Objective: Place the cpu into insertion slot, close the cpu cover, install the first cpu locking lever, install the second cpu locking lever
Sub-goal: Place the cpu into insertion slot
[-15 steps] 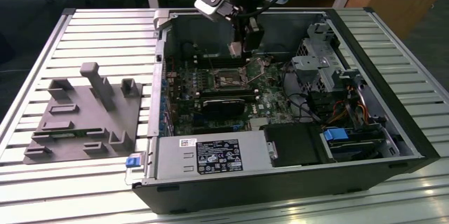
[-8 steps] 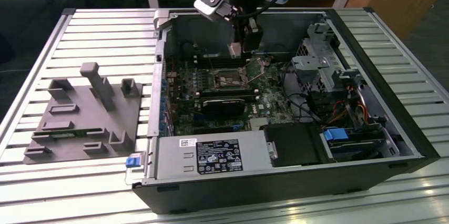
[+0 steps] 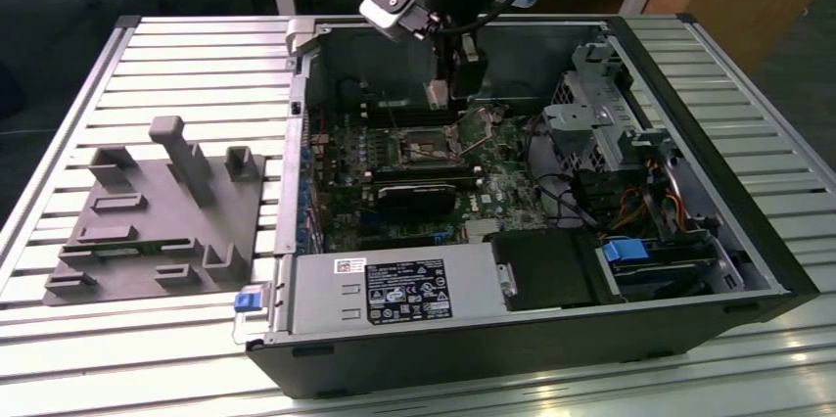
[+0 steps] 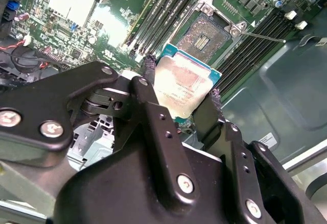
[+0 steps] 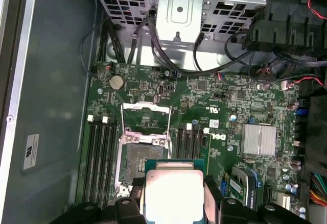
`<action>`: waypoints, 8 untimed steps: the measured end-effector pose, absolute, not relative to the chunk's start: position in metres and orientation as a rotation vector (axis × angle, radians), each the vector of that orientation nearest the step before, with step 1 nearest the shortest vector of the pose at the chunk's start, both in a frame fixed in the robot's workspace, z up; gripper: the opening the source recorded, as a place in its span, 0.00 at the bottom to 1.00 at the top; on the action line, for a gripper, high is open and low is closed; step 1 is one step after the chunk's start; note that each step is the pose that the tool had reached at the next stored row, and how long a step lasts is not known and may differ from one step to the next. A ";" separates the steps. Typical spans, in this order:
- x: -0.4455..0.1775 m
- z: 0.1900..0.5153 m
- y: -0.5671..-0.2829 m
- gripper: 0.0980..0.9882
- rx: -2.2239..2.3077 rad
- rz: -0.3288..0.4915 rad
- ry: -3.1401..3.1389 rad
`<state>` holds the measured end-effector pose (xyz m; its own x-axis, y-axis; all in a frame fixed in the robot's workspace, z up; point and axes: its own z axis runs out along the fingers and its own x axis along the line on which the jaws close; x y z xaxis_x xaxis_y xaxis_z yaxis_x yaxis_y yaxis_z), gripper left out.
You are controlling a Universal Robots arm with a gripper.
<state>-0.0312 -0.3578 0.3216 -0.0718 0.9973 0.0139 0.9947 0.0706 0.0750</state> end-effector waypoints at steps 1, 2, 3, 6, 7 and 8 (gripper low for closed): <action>-0.031 0.321 -0.358 0.50 2.115 0.100 2.266; -0.031 0.321 -0.358 0.50 2.118 0.099 2.263; -0.031 0.321 -0.358 0.50 2.121 0.099 2.260; -0.031 0.320 -0.358 0.50 2.130 0.097 2.253; -0.031 0.320 -0.358 0.50 2.133 0.097 2.250; -0.031 0.320 -0.358 0.50 2.137 0.096 2.247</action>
<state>-0.0312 -0.3576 0.3200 -0.0508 0.9986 0.0141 0.9962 0.0497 0.0716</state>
